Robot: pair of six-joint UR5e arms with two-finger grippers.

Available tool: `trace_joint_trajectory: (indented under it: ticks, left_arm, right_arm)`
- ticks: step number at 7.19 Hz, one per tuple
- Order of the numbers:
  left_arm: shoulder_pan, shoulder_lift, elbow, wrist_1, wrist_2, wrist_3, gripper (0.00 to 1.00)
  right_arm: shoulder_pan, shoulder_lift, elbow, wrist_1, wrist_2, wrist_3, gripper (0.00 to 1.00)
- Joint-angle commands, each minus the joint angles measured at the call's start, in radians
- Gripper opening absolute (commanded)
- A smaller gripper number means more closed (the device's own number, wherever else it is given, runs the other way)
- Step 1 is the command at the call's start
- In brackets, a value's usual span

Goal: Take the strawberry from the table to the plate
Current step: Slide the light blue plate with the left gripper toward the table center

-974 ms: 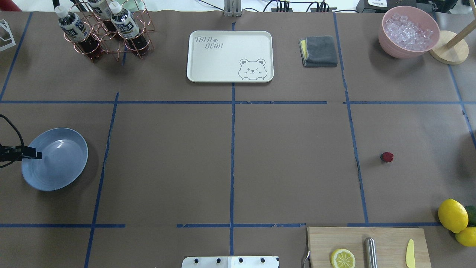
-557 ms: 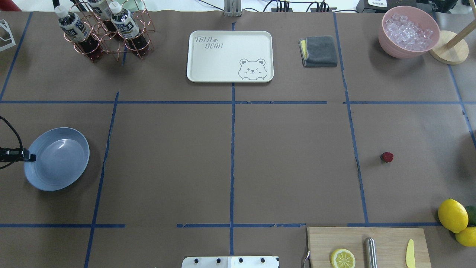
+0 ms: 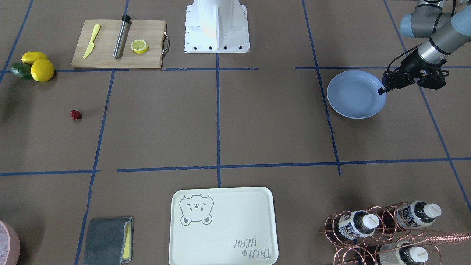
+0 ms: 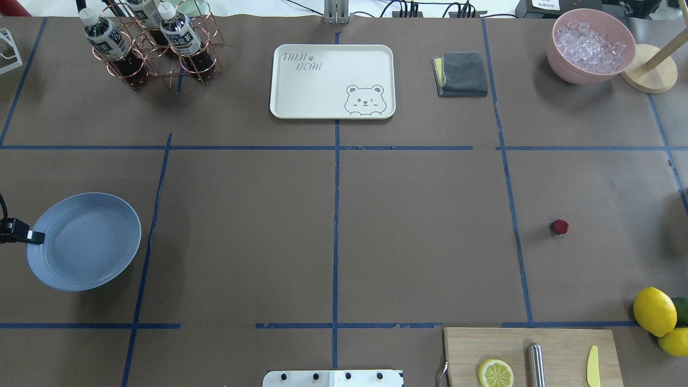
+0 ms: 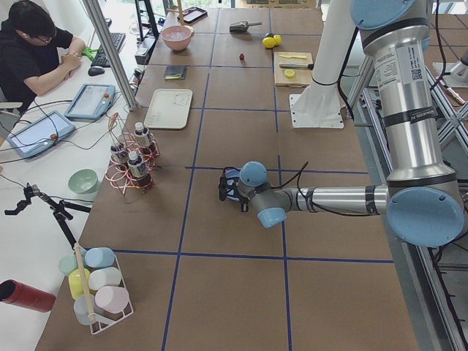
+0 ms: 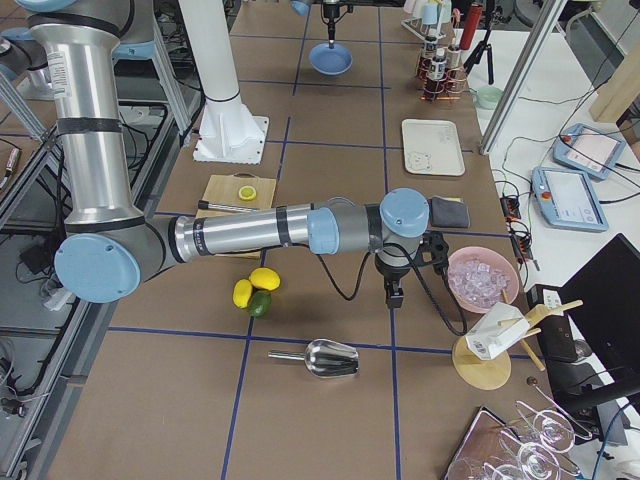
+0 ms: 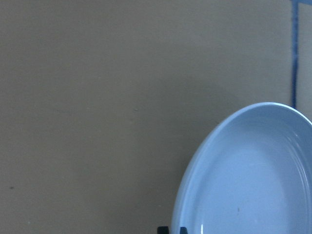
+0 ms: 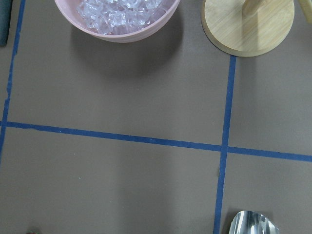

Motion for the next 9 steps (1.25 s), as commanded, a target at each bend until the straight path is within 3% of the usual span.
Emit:
trace_joint_trajectory:
  ticks: [1, 2, 3, 4, 6, 9]
  left_arm:
    - [-0.038, -0.182, -0.127, 0.300, 0.020, -0.037, 0.00]
    - [0.009, -0.364, -0.144, 0.466, 0.141, -0.123, 0.00]
    - [0.110, -0.495, -0.143, 0.572, 0.196, -0.262, 0.00]
    - [0.191, -0.565, -0.135, 0.578, 0.241, -0.382, 0.00]
    - [0.398, -0.678, -0.071, 0.575, 0.420, -0.533, 0.00]
    - [0.516, -0.719, 0.047, 0.495, 0.522, -0.593, 0.00]
  right_arm:
    - [-0.014, 0.002, -0.002, 0.000, 0.000, 0.006, 1.00]
    - [-0.015, 0.002, 0.000, 0.000, 0.000, 0.006, 1.00]
    - [-0.017, 0.003, 0.000, 0.000, 0.000, 0.006, 1.00]
    - [-0.020, 0.003, 0.000, 0.000, 0.000, 0.006, 1.00]
    - [-0.020, 0.006, 0.003, 0.000, 0.000, 0.008, 1.00]
    - [-0.020, 0.006, 0.012, 0.000, 0.000, 0.023, 1.00]
